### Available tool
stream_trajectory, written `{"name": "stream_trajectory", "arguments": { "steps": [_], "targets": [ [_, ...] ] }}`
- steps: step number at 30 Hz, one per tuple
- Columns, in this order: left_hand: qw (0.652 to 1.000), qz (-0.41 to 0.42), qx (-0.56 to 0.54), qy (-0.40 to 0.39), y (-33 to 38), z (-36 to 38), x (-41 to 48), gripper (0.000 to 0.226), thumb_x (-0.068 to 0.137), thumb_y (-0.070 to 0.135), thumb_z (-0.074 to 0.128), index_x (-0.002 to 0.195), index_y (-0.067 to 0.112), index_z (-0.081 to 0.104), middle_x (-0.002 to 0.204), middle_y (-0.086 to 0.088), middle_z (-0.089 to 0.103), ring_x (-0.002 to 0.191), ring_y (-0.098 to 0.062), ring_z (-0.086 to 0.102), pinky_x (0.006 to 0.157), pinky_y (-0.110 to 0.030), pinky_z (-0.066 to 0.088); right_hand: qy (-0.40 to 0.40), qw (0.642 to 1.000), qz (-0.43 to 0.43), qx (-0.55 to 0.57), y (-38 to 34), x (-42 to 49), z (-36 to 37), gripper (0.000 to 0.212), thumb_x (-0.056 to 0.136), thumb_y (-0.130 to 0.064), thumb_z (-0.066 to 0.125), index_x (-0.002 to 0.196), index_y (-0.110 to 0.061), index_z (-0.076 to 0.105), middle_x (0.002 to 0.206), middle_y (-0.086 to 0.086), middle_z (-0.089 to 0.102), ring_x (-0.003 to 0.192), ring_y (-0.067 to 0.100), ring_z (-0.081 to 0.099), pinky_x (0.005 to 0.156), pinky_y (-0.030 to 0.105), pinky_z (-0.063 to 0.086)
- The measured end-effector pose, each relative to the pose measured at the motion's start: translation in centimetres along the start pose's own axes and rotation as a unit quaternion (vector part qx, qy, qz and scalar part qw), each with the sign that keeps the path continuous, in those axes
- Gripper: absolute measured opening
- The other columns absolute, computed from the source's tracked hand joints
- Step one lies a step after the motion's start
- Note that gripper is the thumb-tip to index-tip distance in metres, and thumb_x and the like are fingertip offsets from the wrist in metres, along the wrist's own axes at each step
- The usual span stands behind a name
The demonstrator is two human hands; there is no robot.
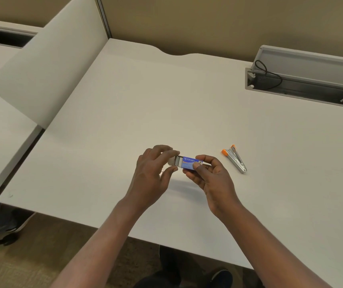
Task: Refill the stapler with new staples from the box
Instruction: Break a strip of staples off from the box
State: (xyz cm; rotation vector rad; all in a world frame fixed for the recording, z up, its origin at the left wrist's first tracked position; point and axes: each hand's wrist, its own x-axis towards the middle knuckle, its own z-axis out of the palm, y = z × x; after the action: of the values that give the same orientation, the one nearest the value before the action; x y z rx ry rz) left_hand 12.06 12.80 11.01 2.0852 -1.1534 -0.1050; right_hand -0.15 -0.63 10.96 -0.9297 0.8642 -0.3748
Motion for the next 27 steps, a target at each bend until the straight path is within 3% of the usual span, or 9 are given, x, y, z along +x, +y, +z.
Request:
{"name": "stream_trajectory", "arguments": {
  "steps": [2, 4, 5, 8, 9, 12, 18, 22, 27],
  "targets": [
    [0.999, -0.023, -0.031, 0.006, 0.0, 0.0, -0.1, 0.040, 0.093, 0.014, 0.072, 0.132, 0.018, 0.063, 0.124, 0.003, 0.062, 0.107, -0.017, 0.060, 0.091, -0.031, 0.050, -0.002, 1.000, 0.001, -0.002, 0.0, 0.0, 0.0, 0.016, 0.099, -0.005, 0.062, 0.115, -0.010, 0.063, 0.099, 0.013, 0.081, 0.093, 0.030, 0.079, 0.083, 0.030, 0.063],
    [0.992, -0.095, -0.078, 0.017, 0.0, 0.2, -0.2, 0.043, 0.093, 0.024, 0.073, 0.133, 0.023, 0.060, 0.116, 0.009, 0.063, 0.093, -0.008, 0.061, 0.078, -0.017, 0.049, -0.003, 1.000, 0.003, 0.001, 0.0, -0.1, 0.0, 0.016, 0.099, -0.005, 0.062, 0.115, -0.009, 0.064, 0.100, 0.014, 0.081, 0.094, 0.030, 0.079, 0.084, 0.030, 0.063],
    [0.982, -0.151, -0.112, 0.017, 0.1, 0.3, -0.1, 0.040, 0.093, 0.029, 0.073, 0.130, 0.025, 0.061, 0.109, 0.010, 0.066, 0.088, -0.008, 0.063, 0.074, -0.017, 0.049, -0.003, 1.000, 0.004, 0.003, 0.0, -0.1, 0.0, 0.016, 0.099, -0.004, 0.062, 0.114, -0.009, 0.064, 0.100, 0.015, 0.081, 0.094, 0.030, 0.079, 0.084, 0.030, 0.063],
    [0.921, -0.293, -0.257, 0.002, 0.2, 0.4, 0.1, 0.023, 0.094, 0.031, 0.072, 0.116, 0.028, 0.067, 0.093, 0.004, 0.072, 0.079, -0.013, 0.071, 0.079, -0.040, 0.059, 0.001, 1.000, 0.005, 0.002, 0.1, -0.2, 0.1, 0.016, 0.099, -0.004, 0.062, 0.114, -0.010, 0.064, 0.100, 0.015, 0.080, 0.092, 0.030, 0.079, 0.082, 0.029, 0.063],
    [0.911, -0.299, -0.284, -0.001, 0.3, 0.4, 0.1, 0.022, 0.094, 0.027, 0.072, 0.115, 0.029, 0.067, 0.092, 0.003, 0.072, 0.079, -0.013, 0.073, 0.080, -0.044, 0.059, 0.002, 1.000, 0.005, 0.001, 0.1, -0.2, 0.1, 0.016, 0.099, -0.004, 0.062, 0.114, -0.010, 0.064, 0.101, 0.016, 0.080, 0.092, 0.030, 0.079, 0.082, 0.029, 0.063],
    [0.925, -0.251, -0.285, -0.016, 0.6, 0.3, -0.1, 0.027, 0.095, 0.017, 0.069, 0.117, 0.032, 0.066, 0.092, 0.009, 0.071, 0.081, -0.016, 0.072, 0.082, -0.044, 0.059, 0.003, 1.000, 0.010, 0.003, 0.1, -0.2, 0.2, 0.017, 0.100, -0.005, 0.062, 0.116, -0.009, 0.064, 0.101, 0.015, 0.080, 0.093, 0.030, 0.079, 0.083, 0.030, 0.063],
    [0.947, -0.216, -0.236, 0.005, 1.2, 0.3, 0.0, 0.024, 0.094, 0.006, 0.067, 0.113, 0.021, 0.068, 0.088, 0.007, 0.075, 0.079, -0.007, 0.071, 0.075, -0.025, 0.056, 0.004, 1.000, 0.008, -0.002, 0.1, -0.2, 0.2, 0.017, 0.100, -0.006, 0.062, 0.116, -0.010, 0.066, 0.097, 0.008, 0.082, 0.093, 0.029, 0.079, 0.082, 0.029, 0.063],
    [0.957, -0.195, -0.216, 0.000, 1.5, 0.4, 0.2, 0.021, 0.092, 0.008, 0.071, 0.112, 0.017, 0.072, 0.094, 0.005, 0.076, 0.077, -0.007, 0.069, 0.067, -0.009, 0.045, 0.002, 1.000, -0.005, -0.021, 0.2, -0.3, 0.2, 0.017, 0.100, -0.007, 0.062, 0.115, -0.012, 0.067, 0.099, 0.010, 0.081, 0.093, 0.028, 0.079, 0.084, 0.029, 0.063],
    [0.953, -0.195, -0.232, -0.005, 1.3, 0.8, 0.2, 0.023, 0.092, 0.014, 0.073, 0.115, 0.019, 0.075, 0.097, 0.008, 0.076, 0.077, -0.005, 0.069, 0.072, -0.014, 0.052, 0.002, 0.999, -0.015, -0.031, 0.4, -0.3, 0.3, 0.017, 0.100, -0.007, 0.062, 0.114, -0.013, 0.067, 0.100, 0.011, 0.081, 0.094, 0.028, 0.079, 0.087, 0.032, 0.062]
  ]
}}
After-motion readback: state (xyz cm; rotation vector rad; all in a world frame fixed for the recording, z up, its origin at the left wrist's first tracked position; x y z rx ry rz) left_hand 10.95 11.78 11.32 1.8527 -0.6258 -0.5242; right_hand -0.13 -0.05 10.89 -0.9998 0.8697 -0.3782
